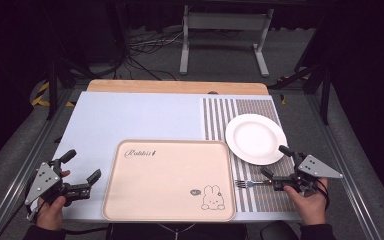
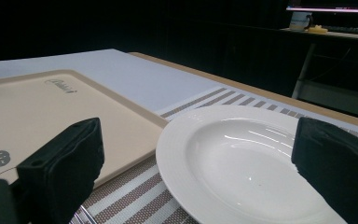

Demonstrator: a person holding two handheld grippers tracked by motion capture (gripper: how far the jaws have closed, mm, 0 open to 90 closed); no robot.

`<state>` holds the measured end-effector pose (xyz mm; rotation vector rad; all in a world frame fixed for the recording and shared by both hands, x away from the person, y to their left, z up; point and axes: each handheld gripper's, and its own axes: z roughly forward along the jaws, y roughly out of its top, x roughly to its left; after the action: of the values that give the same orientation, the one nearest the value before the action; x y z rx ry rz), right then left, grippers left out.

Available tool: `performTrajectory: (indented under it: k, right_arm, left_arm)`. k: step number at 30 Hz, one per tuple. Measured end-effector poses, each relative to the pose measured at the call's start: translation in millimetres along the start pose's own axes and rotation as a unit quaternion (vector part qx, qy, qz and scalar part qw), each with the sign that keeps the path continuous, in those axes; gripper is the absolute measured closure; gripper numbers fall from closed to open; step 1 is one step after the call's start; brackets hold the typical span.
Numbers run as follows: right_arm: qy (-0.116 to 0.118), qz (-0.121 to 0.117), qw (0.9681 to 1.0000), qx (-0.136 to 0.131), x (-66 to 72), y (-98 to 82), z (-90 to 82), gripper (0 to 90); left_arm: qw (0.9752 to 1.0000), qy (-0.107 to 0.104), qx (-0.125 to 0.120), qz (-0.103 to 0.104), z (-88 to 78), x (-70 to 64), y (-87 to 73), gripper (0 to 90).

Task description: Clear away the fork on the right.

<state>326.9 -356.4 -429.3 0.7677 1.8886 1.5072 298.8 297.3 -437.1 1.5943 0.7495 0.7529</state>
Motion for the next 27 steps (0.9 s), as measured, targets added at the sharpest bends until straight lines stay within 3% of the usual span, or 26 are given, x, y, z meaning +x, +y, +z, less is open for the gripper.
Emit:
performTrajectory:
  k: [17, 21, 27]
  right_arm:
    - [0.021, 0.008, 0.9997, -0.009, -0.4, 12.2, 5.8, 3.0]
    - [0.028, 0.006, 0.9996, 0.0, -2.2, 17.0, 10.1, 2.7]
    - [0.038, -0.007, 0.9993, 0.005, -4.2, 37.0, 23.0, 4.3]
  left_arm:
    - [1.0, 0.005, 0.003, 0.002, 0.2, -0.8, 0.1, 0.4]
    - [1.0, 0.005, 0.006, 0.0, 0.3, -0.3, -0.1, 0.4]
    - [1.0, 0.006, 0.004, 0.002, -0.7, -0.1, 0.2, 0.4]
